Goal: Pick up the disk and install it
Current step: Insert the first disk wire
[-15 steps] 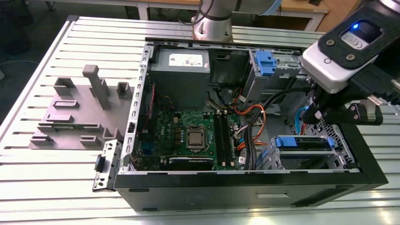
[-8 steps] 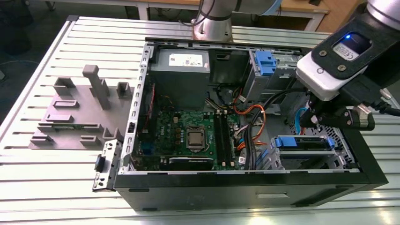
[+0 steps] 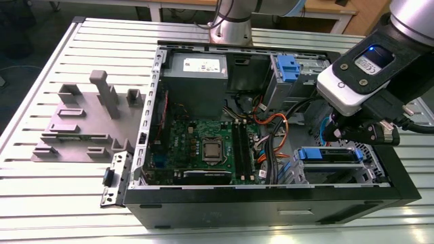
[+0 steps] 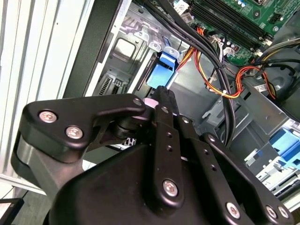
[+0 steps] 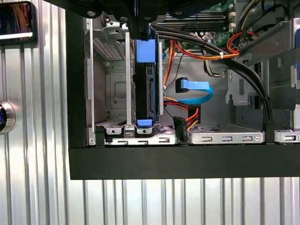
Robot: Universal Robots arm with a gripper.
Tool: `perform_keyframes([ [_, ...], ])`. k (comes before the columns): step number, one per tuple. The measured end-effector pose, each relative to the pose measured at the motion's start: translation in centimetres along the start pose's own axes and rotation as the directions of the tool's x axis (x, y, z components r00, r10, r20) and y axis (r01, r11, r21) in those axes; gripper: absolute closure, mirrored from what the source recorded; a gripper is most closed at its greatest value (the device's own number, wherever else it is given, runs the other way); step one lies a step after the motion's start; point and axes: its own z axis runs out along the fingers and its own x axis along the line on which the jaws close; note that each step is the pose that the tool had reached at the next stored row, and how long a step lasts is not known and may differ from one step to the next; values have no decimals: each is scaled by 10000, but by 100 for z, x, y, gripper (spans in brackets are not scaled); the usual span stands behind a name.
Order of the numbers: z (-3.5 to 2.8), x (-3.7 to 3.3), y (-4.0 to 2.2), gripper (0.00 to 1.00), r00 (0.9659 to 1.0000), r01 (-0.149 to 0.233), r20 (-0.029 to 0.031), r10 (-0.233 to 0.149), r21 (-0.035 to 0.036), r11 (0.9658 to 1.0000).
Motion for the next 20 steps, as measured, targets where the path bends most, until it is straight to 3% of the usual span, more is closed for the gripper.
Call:
perform_keyframes([
  [12, 14, 0, 9, 89, 10000, 0, -1, 0, 0, 10000],
  [20, 16, 13, 252, 89, 10000, 0, 0, 0, 1, 10000],
])
